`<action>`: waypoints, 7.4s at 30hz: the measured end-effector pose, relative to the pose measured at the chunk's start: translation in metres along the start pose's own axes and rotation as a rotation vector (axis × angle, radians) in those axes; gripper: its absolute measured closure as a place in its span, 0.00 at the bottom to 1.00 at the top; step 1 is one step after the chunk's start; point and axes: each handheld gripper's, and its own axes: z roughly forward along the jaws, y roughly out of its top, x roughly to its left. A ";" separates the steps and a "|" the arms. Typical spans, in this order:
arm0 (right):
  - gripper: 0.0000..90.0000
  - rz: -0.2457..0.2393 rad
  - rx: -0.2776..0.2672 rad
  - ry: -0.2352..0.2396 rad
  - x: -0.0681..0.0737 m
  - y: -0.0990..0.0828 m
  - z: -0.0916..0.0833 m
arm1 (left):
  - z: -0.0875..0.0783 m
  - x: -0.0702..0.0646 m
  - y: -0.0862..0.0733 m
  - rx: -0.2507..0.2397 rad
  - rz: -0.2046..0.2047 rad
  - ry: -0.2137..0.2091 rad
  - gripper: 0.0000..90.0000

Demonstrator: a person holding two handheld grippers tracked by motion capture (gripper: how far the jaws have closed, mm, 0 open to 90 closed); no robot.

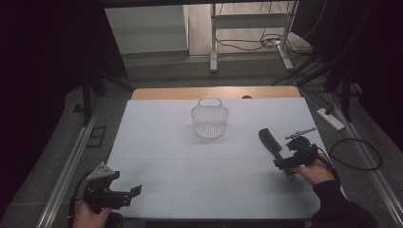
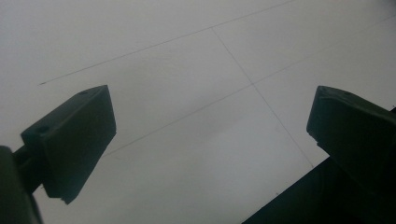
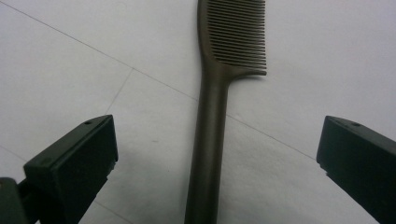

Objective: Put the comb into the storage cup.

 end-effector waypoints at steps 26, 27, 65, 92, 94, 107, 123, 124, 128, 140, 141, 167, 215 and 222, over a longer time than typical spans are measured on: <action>0.00 -0.042 0.116 0.008 0.002 -0.008 0.038 | 0.000 0.000 0.000 0.001 0.000 0.000 0.02; 0.00 -0.036 0.116 0.012 0.002 -0.008 0.039 | 0.000 -0.001 0.000 0.001 0.001 0.000 0.02; 0.80 0.005 0.079 0.040 -0.010 -0.005 0.023 | 0.001 -0.004 0.001 0.017 0.031 0.015 0.01; 0.80 -0.049 -0.109 0.025 -0.001 -0.008 -0.013 | 0.016 0.002 0.033 -0.071 0.083 -0.148 0.00; 0.80 -0.055 -0.118 0.025 0.000 -0.008 -0.016 | 0.017 0.002 0.037 -0.081 0.096 -0.153 0.00; 0.80 -0.104 -0.171 0.028 0.010 -0.011 -0.029 | 0.025 -0.002 0.064 -0.103 0.145 -0.189 0.00; 0.80 -0.151 -0.232 0.039 0.024 -0.015 -0.043 | 0.039 -0.013 0.098 -0.135 0.157 -0.219 0.00; 0.80 -0.154 -0.238 0.039 0.025 -0.015 -0.044 | 0.039 -0.014 0.100 -0.137 0.160 -0.221 0.00; 0.80 -0.171 -0.258 0.044 0.030 -0.016 -0.047 | 0.041 -0.018 0.108 -0.139 0.161 -0.231 0.00; 0.80 -0.218 -0.303 0.058 0.044 -0.017 -0.054 | 0.052 -0.034 0.137 -0.138 0.205 -0.255 0.00; 0.80 -0.224 -0.306 0.060 0.046 -0.017 -0.054 | 0.054 -0.036 0.141 -0.140 0.208 -0.264 0.00; 0.80 -0.347 -0.389 0.106 0.091 -0.012 -0.056 | 0.080 -0.055 0.150 -0.143 0.163 -0.368 0.00; 0.80 -0.528 -0.498 0.156 0.155 -0.009 -0.056 | 0.116 -0.076 0.155 -0.068 0.070 -0.590 0.00; 0.80 -0.542 -0.498 0.133 0.156 -0.010 -0.055 | 0.114 -0.076 0.156 -0.059 0.065 -0.595 0.05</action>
